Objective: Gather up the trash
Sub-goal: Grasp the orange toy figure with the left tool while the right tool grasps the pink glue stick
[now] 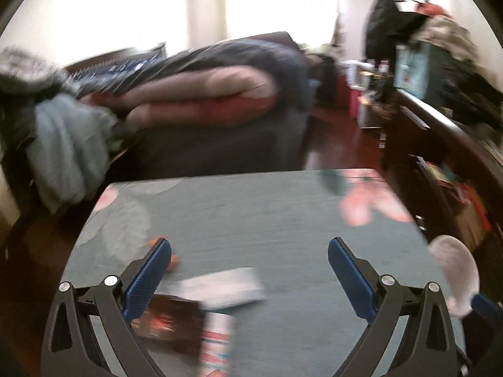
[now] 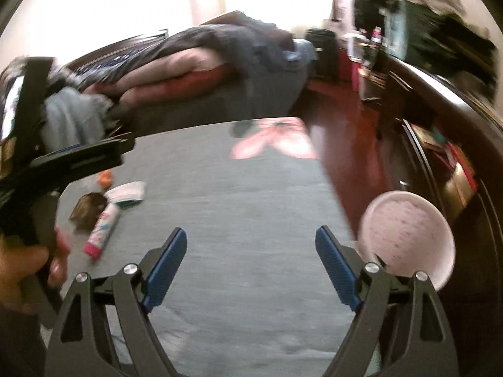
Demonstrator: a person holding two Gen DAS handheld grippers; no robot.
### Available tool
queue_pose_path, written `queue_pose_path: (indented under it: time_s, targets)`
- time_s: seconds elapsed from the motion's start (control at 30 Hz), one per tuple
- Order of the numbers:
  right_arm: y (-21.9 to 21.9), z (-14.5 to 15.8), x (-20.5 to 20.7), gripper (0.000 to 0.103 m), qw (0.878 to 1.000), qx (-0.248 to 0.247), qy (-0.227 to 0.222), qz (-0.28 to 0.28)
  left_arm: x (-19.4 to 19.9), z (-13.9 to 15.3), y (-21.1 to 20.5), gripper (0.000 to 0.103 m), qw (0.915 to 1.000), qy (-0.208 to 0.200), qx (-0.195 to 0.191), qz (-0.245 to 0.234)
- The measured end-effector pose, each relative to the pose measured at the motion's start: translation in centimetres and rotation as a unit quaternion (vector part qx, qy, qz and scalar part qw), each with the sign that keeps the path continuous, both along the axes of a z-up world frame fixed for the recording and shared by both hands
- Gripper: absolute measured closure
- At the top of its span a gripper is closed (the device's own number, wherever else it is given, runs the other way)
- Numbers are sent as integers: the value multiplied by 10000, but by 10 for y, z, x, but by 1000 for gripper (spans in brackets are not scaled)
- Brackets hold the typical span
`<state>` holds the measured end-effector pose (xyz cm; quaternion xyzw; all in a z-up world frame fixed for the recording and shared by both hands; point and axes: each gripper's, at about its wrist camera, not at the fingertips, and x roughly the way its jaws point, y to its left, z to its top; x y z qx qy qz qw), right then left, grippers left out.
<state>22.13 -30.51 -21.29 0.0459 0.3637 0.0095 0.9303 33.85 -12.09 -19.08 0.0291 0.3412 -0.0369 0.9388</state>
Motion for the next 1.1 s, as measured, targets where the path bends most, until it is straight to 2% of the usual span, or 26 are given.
queue_pose_path:
  time_s: [0.17,0.3,0.43,0.6,0.67,0.77,0.93,1.07,1.1]
  targets:
    - [48,-2,21,18,9990,-144,92,410,43,-27,59,5,9966,504,-411,497]
    - [77,-8,33,18,9973,-232,185,670,70,-46,74,6,9945,847,-380,478]
    - [100,-12,42,18,9956,-238,241,869,75,-61,75,37,9913,1212,-387,348]
    - [117,-15,49,18,9942,-192,322,1011,75,-69,82,56,9885,1399,-482,311]
    - [123,-18,52,18,9934,-145,406,1066,74,-69,84,81,9895,1338,-458,308]
    - [133,-27,56,18,9917,-35,567,1156,75,-68,94,82,9888,1326,-588,345]
    - [157,-39,63,18,9887,65,728,1312,62,-48,109,82,9930,973,-448,498]
    - [179,-48,68,19,9864,-92,809,1427,47,-27,125,81,9954,639,-283,653]
    - [183,-50,69,22,9861,-150,839,1427,44,-24,129,81,9957,581,-257,681]
